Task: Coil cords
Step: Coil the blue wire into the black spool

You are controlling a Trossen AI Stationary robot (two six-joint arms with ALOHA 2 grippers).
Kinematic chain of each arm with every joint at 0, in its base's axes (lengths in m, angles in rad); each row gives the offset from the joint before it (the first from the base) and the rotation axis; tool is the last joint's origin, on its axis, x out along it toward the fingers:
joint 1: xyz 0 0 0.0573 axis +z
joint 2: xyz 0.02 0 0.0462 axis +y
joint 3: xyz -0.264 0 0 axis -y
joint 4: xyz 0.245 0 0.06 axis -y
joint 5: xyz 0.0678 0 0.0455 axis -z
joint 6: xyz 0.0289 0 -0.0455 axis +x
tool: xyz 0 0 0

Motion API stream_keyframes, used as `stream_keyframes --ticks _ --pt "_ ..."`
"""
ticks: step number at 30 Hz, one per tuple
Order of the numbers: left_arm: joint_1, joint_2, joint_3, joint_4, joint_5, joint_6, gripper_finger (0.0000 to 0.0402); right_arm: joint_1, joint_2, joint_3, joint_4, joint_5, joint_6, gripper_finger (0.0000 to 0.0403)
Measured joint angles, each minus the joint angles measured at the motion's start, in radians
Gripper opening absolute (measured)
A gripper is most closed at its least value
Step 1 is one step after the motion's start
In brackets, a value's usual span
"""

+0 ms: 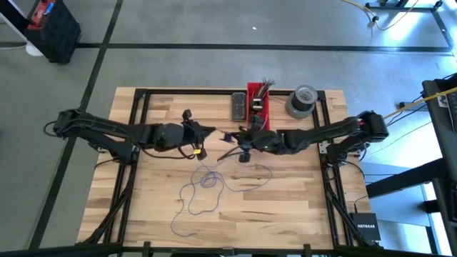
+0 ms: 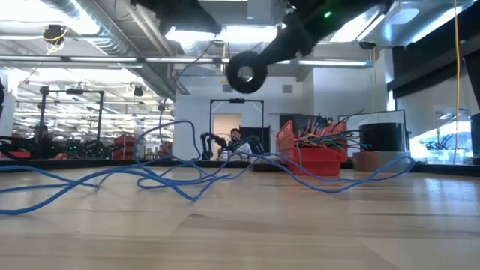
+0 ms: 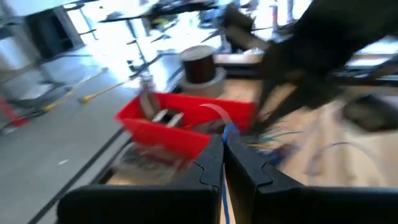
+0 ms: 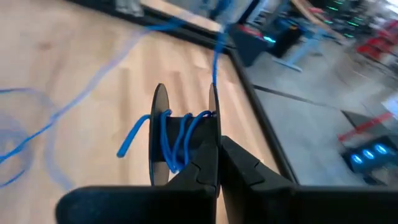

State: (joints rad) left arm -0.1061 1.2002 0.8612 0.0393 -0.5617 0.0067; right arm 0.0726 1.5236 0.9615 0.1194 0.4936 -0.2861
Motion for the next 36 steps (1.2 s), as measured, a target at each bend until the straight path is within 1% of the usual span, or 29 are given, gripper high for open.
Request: stream_keyframes --ticks 2,3,9,12,16,20,23,30,34,36 --pt "-0.008 0.006 0.0 0.02 0.046 -0.002 0.0005 -0.018 0.035 0.0 0.059 0.037 0.015 0.0008" --pt "-0.012 0.01 0.0 0.038 0.057 -0.005 0.0005 -0.027 0.047 0.0 0.087 0.037 0.017 0.0008" --pt "-0.021 0.064 0.0 0.117 0.066 -0.004 0.0005 -0.063 0.097 0.0 0.237 -0.019 0.064 0.0008" --pt "-0.013 0.091 0.0 0.133 0.08 -0.004 0.0005 -0.063 0.098 0.0 0.273 -0.031 0.072 0.0008" --pt "-0.001 0.101 0.0 0.141 0.108 -0.015 0.0005 -0.061 0.098 0.0 0.282 -0.035 0.072 0.0008" --pt "0.005 0.107 0.0 0.168 0.109 -0.023 0.0005 -0.061 0.098 0.0 0.311 -0.079 0.078 0.0008" --pt "0.004 0.118 0.0 0.161 0.11 0.002 0.0005 -0.06 0.098 0.0 0.316 -0.094 0.082 0.0008" --pt "0.002 0.078 0.0 0.153 0.09 0.024 0.0005 -0.06 0.098 0.0 0.222 -0.095 0.083 0.0008" --pt "0.002 0.076 0.0 0.149 0.082 0.031 0.0005 -0.06 0.098 0.0 0.24 -0.148 0.097 0.0008" --pt "0.003 0.077 0.0 0.154 0.087 0.026 0.0005 -0.06 0.098 0.0 0.258 -0.154 0.099 0.0008"
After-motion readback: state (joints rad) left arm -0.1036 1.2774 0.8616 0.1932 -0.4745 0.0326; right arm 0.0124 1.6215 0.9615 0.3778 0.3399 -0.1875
